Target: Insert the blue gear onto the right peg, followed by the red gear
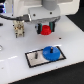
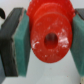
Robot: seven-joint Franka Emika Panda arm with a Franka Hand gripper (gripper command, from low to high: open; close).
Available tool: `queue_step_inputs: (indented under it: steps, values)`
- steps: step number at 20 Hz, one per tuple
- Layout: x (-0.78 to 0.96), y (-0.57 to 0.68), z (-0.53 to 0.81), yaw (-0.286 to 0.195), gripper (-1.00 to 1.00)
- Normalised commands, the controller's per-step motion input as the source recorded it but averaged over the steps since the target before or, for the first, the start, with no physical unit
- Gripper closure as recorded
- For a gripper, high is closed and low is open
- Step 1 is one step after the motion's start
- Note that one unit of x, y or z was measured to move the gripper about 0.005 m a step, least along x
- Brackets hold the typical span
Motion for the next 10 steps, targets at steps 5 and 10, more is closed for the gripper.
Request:
queue_step_inputs:
  steps: [5,10]
  values:
    - [0.62,0.0,0.4,0.0,1.0]
    - [0.64,0.0,0.3,0.0,1.0]
